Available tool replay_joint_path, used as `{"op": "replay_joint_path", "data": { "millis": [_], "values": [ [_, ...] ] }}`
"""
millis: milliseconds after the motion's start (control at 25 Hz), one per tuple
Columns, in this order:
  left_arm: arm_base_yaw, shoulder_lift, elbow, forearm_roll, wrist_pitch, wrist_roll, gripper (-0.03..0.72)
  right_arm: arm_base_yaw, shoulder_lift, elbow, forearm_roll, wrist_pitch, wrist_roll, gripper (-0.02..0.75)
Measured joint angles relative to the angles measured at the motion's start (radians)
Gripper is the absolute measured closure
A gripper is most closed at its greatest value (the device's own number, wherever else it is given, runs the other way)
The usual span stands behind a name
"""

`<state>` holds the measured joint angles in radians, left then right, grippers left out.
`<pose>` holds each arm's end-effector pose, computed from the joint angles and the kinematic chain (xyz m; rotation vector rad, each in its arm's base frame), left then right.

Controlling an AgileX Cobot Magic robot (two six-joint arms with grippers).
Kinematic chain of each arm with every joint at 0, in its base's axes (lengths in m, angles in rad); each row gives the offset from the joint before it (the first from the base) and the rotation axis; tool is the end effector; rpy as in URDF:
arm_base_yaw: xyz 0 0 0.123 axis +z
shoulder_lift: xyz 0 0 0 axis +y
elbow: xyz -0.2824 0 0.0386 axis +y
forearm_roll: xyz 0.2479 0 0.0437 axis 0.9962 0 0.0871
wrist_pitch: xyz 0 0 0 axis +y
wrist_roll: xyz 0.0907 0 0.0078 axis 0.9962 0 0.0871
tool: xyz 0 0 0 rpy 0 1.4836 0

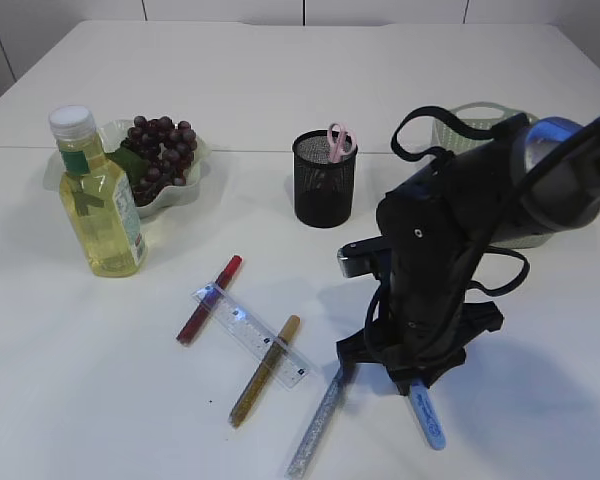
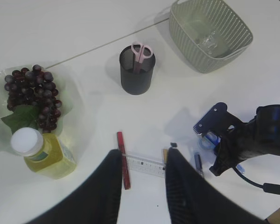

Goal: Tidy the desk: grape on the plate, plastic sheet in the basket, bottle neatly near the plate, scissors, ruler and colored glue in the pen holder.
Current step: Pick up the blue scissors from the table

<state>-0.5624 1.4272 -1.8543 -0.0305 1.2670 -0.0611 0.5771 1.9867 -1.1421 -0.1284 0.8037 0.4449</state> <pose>0.2284 -0.1471 0.4882 0.5867 2.2750 -0.3494 0.2961 0.1827 0.1188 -0.3401 3.0667 -0.1177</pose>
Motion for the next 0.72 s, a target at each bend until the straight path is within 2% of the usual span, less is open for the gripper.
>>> {"op": "replay_joint_path", "data": {
  "millis": [720],
  "values": [
    [0.0, 0.0, 0.0, 0.0, 0.0, 0.0, 0.446, 0.0, 0.004, -0.006, 0.009, 0.007, 0.0, 0.498]
  ]
}}
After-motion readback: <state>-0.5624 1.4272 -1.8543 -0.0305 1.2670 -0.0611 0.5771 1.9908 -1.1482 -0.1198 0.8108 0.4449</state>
